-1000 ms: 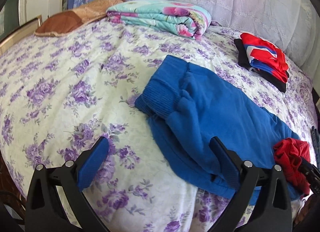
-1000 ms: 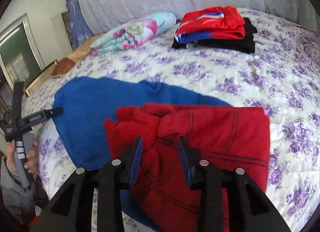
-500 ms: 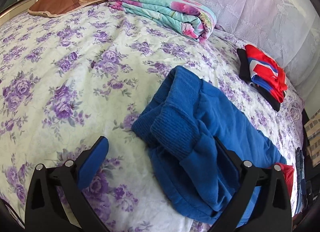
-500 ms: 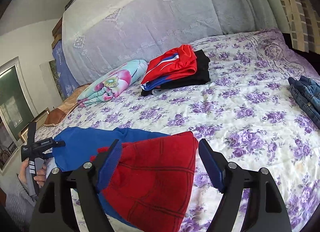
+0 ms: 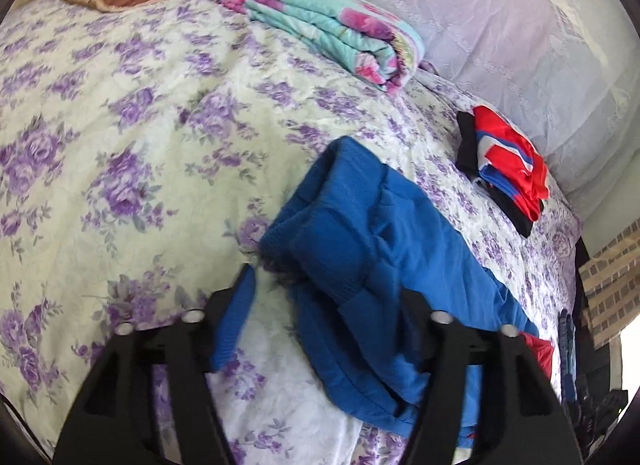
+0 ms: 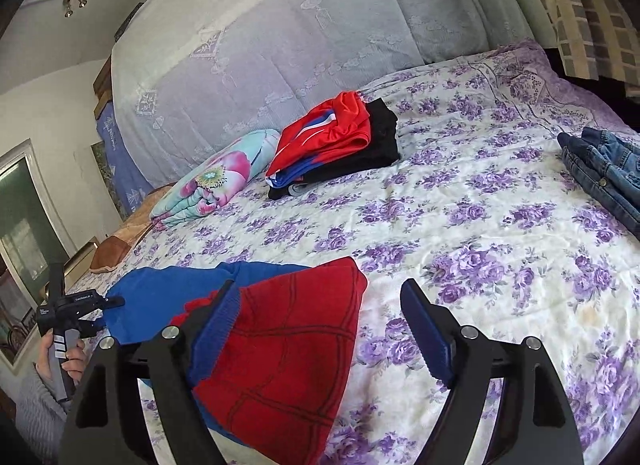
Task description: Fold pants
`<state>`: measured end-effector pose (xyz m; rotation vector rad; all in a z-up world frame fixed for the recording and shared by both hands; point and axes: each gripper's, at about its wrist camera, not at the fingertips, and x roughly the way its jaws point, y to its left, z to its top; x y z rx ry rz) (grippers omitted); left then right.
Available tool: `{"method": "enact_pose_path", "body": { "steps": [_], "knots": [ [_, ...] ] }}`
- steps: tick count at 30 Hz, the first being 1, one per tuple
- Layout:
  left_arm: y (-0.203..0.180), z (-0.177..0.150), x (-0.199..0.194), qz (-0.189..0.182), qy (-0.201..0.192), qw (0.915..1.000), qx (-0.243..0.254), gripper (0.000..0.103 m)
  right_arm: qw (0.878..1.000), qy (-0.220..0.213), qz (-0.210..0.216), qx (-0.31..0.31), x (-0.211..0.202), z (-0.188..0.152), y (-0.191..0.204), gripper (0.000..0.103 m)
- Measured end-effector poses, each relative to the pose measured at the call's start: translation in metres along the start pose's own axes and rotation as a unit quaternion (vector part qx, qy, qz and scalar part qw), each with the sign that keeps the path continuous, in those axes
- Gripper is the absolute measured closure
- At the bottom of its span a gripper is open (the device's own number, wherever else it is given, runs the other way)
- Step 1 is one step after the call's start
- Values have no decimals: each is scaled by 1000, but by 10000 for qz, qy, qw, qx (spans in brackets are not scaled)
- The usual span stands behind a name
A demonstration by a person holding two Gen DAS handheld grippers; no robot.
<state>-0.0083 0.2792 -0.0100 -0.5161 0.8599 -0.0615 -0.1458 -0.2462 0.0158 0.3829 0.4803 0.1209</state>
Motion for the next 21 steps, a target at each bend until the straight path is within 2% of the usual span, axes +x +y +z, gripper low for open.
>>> {"method": "enact_pose_path", "body": {
  "steps": [3,5,7,8,9,10,12,14,17,21],
  "knots": [
    [3,0,1,15,-10,10000,-40,25,10000,-1,15,36,-1,-1,-3,20],
    [1,2,8,16,47,10000,-19,25,10000,40,29,84,2,-1,-6,20],
    [-3,4,11,-49,25,10000,13,36,9999,53,38,114,2,-2,-7,20],
    [-4,5,10,-259,46,9997,-19,56,9999,34,42,124,1,-2,-8,20],
    [-4,5,8,-493,69,9987,-112,68,9999,-4,44,126,0,-2,-8,20],
    [-4,6,5,-591,17,9981,-191,70,9999,-42,32,126,-3,-1,-8,20],
    [-12,5,-4,-541,-155,9984,-111,74,9999,-67,6,94,-5,-1,-8,20],
    [-26,2,-14,-334,-339,9988,101,74,10000,-1,-21,63,-6,-1,-8,20],
    [-65,-6,-35,66,-741,9940,807,74,10000,1,-48,54,-11,-3,-10,20],
    [-132,-23,-62,225,-1239,9741,1878,75,9999,-94,-92,9,-25,-3,-12,20]
  ]
}}
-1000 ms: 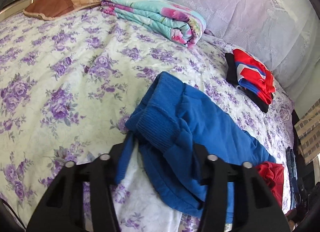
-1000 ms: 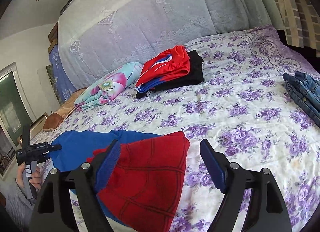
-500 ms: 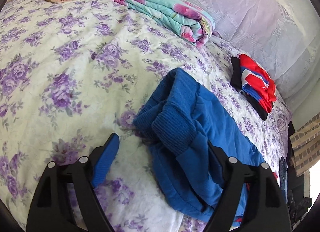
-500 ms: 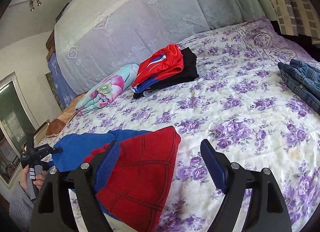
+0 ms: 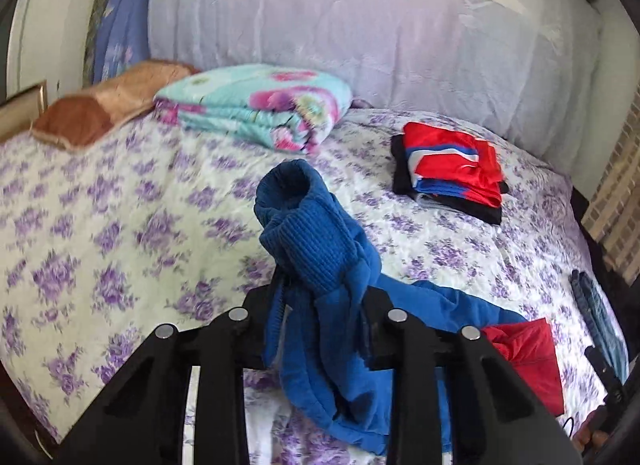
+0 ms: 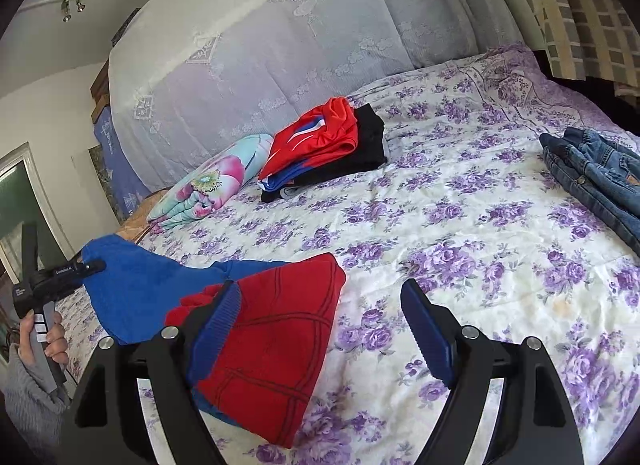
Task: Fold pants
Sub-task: 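Lift the blue waistband with the left tool and fold it over the red legs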
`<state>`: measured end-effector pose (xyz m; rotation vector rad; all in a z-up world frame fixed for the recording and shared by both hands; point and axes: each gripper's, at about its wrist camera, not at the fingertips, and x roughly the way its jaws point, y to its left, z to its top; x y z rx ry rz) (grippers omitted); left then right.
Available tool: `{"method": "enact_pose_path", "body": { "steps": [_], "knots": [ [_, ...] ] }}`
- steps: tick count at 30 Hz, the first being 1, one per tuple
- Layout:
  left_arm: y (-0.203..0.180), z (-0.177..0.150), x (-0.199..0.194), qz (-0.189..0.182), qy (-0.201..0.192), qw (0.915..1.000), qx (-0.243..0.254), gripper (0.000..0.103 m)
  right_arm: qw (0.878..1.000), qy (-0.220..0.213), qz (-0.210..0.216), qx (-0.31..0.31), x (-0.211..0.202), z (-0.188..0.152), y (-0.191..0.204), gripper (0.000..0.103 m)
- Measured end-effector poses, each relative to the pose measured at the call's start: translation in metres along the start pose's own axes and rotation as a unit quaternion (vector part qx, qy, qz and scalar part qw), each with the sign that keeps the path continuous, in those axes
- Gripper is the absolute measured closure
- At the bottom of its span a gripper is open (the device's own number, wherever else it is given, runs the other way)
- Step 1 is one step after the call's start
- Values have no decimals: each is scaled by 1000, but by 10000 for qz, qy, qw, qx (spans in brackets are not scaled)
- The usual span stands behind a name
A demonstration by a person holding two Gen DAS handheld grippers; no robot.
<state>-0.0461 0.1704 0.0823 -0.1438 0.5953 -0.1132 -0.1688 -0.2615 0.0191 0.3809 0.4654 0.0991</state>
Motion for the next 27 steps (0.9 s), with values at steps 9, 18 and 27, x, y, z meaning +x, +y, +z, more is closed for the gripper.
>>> {"method": "enact_pose_path", "body": {
  "steps": [9,18,27],
  "knots": [
    [-168,-35,-27,-111,-650,9642,2568,77,9983,-480,-314,66,-64,5,-20,18],
    [-278,-144,-2,-407,-528,8993,4322,79,9967,-523,-538,313,-82,-6,-44,18],
    [-278,-150,-1,-430,-466,8996,4321,79,9974,-415,-437,387,-72,-9,-49,18]
  ]
}}
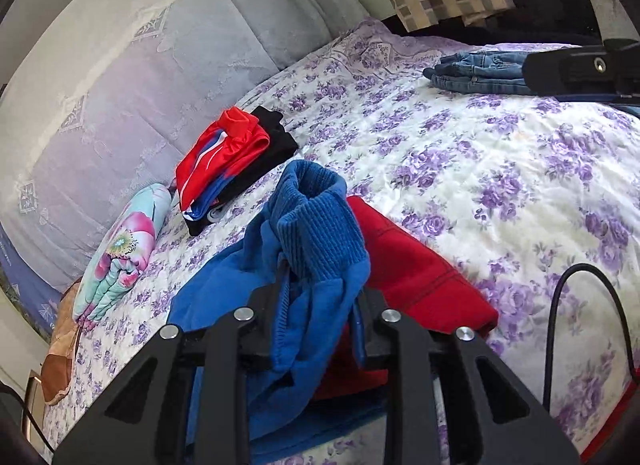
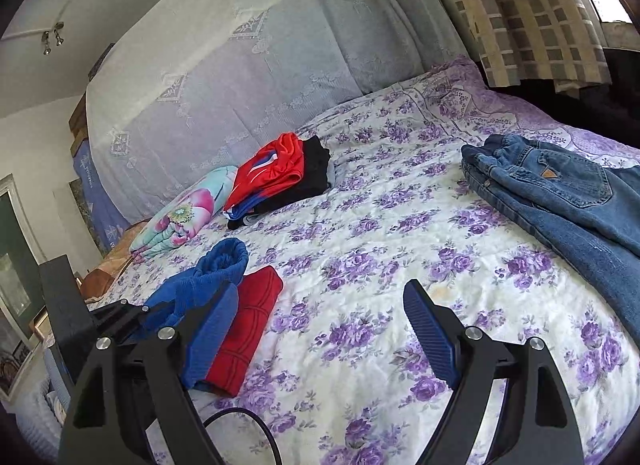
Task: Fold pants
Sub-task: 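Lift the blue waistband with the left tool and fold it over the red legs, then open the left tool and release the folded blue waist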
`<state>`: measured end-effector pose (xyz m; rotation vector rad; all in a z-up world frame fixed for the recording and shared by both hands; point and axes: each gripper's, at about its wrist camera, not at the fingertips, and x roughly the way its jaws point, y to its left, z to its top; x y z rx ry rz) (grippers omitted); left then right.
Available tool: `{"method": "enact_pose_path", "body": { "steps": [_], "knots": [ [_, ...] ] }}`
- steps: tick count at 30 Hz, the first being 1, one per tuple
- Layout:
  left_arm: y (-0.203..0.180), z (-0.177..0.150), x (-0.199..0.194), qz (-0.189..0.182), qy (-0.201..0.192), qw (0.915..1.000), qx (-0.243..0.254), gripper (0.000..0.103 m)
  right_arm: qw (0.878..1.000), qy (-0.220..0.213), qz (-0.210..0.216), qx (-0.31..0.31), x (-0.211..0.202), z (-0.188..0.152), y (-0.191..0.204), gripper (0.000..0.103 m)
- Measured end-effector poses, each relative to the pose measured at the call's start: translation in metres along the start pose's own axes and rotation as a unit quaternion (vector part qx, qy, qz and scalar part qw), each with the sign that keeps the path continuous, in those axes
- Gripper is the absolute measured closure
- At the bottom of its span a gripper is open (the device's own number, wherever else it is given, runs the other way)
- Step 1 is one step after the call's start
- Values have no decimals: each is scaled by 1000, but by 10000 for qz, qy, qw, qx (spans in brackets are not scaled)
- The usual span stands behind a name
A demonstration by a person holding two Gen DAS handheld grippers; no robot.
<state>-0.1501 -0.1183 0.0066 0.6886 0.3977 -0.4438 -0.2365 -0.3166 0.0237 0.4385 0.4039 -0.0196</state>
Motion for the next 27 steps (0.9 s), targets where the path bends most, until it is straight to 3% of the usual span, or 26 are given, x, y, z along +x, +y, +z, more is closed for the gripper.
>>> {"method": "enact_pose_path", "body": {
  "steps": [4,6,9,14,17,19,23,27],
  "knots": [
    [-9,-3,1,-112,65,9999,74,73,10000,61,-23,-16,4,0,1,18],
    [-9,-5,-4,-475,36,9989,11,42,10000,90,-38,4,5,0,1,18],
    [-1,-3,-23,-771,-240,9966,-186,18,9999,128,-66,-27,8,2,2,18],
    [47,2,-44,-400,-517,9950,-758,14,9998,132,15,-174,12,6,14,18],
    [93,-5,-34,314,-247,9916,-1229,13,9984,115,151,-531,15,13,37,18],
    [120,-16,-21,496,126,9859,-1595,13,9963,128,260,-807,21,18,58,18],
    [150,-39,-2,377,596,9708,-2293,13,9922,362,386,-1131,46,19,94,18],
    [137,-52,17,377,854,9717,-2171,13,9889,799,250,-1231,82,11,110,18]
  ]
}}
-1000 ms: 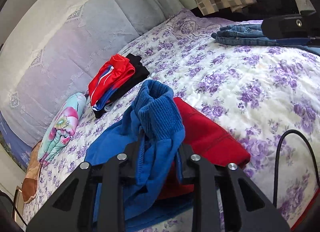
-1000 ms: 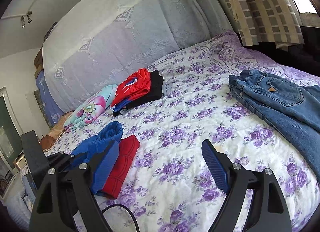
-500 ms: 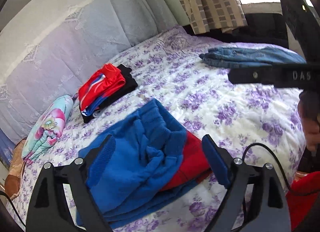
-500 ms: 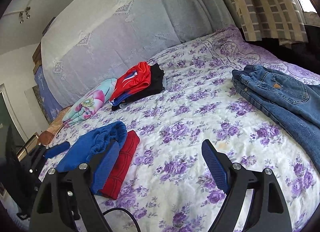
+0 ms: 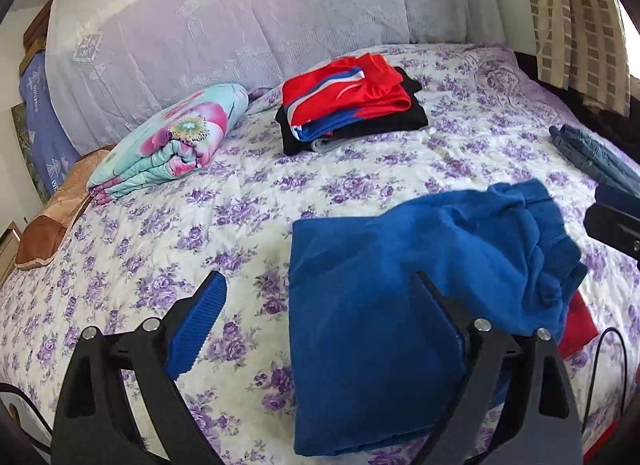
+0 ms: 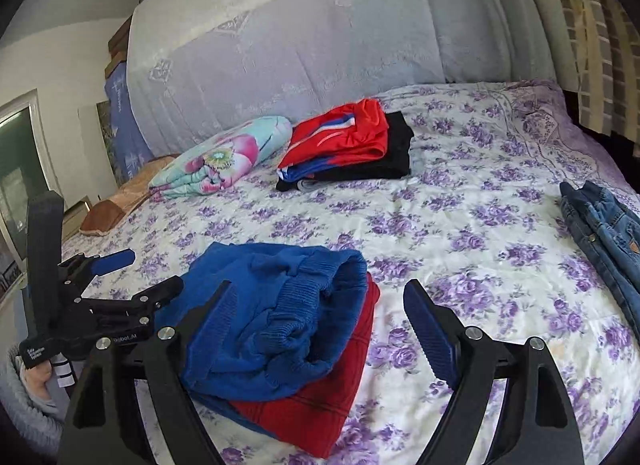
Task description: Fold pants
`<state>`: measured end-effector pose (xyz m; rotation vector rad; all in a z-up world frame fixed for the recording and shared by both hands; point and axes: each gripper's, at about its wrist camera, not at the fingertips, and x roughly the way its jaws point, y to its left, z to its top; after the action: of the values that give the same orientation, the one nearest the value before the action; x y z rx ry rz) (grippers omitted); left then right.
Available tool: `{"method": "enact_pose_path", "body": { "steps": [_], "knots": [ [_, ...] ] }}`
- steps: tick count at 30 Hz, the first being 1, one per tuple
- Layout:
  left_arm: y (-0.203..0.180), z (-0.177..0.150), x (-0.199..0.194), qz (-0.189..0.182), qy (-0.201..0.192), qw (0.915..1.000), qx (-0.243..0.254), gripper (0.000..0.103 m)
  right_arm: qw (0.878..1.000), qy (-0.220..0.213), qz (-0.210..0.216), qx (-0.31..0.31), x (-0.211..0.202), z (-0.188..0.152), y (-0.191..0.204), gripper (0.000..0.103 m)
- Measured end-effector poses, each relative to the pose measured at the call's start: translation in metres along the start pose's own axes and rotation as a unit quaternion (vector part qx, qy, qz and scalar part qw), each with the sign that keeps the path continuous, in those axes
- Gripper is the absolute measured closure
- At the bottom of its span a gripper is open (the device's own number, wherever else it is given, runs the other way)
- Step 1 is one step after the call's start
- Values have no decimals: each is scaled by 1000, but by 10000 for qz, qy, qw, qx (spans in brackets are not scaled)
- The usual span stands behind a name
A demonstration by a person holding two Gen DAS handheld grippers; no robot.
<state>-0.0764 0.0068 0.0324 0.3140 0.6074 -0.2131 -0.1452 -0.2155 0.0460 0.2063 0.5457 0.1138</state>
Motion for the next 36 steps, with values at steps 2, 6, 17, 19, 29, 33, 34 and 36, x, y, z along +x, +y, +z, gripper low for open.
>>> {"method": "enact_pose_path", "body": {
  "steps": [2,6,17,19,29,33,34,36],
  "knots": [
    [-7,-13,14,157,128,9997,131,11,9983,453,-353,-109,23,-8,-3,18],
    [-6,-29,27,16,166,9999,-13,6,9940,993,-305,349,42,-36,-39,15],
    [14,-8,-5,-194,-192,9991,-335,5,9980,301,-468,-316,13,-3,-4,15],
    [7,-5,-6,-143,-209,9995,-197,5,9977,241,-434,-460,17,5,8,15],
    [3,-24,45,-464,514,9962,-529,4,9907,1226,-383,-456,89,-20,9,14],
    [3,-26,46,-479,505,9961,-551,4,9903,1145,-504,-603,85,-20,15,14],
    [3,-27,46,-480,503,9960,-552,4,9904,1129,-513,-609,84,-19,16,14],
    [4,-26,45,-493,500,9959,-573,4,9905,1092,-540,-635,81,-18,17,14]
  ]
}}
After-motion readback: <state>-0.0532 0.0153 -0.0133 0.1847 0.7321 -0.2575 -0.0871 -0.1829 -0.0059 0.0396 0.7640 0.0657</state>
